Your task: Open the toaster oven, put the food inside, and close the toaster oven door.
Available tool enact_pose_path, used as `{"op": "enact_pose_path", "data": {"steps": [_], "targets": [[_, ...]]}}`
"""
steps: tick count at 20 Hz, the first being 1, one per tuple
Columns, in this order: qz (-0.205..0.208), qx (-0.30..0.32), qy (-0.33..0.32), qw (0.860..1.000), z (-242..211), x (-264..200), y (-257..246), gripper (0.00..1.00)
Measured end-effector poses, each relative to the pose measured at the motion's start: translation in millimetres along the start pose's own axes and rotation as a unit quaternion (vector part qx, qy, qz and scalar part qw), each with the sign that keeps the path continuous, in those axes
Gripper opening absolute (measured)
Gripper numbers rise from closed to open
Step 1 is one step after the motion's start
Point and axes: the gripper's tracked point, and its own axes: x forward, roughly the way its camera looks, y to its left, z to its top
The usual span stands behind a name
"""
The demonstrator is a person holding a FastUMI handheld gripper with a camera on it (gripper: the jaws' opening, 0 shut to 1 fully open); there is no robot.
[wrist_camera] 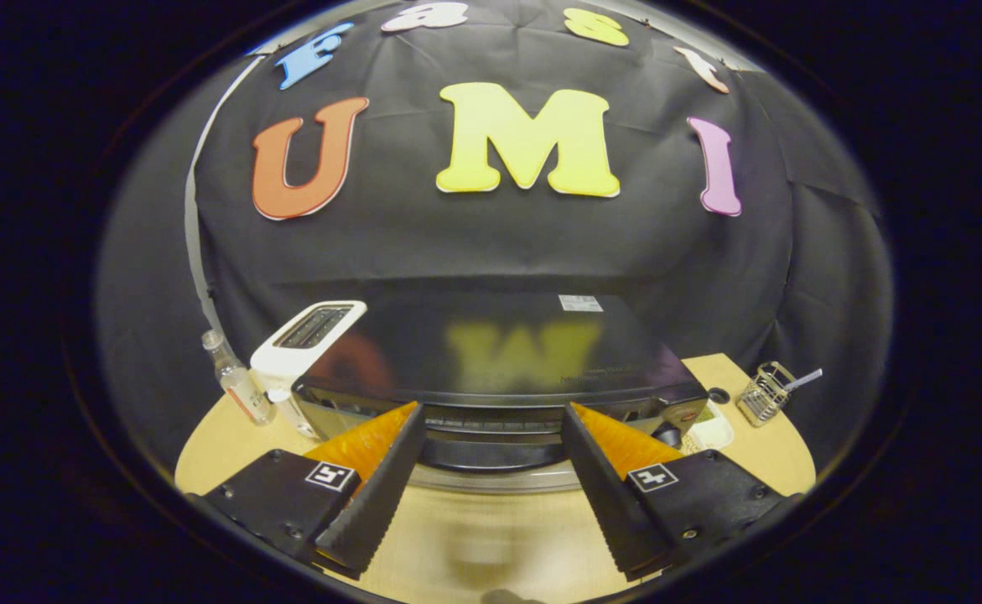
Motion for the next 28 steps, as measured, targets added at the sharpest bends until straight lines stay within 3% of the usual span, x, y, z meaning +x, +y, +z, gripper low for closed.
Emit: {"op": "enact_pose_path", "data": {"steps": [15, 19, 28], "targets": [[0.007, 0.010, 0.081, 0.997, -111.1, -70.9, -1.6, 1.00], [0.013, -0.012, 0.104, 0.994, -138.6, -73.8, -3.0, 1.00], [0.021, 0.007, 0.163, 0.986, -195.5, -67.6, -2.9, 1.00]]}}
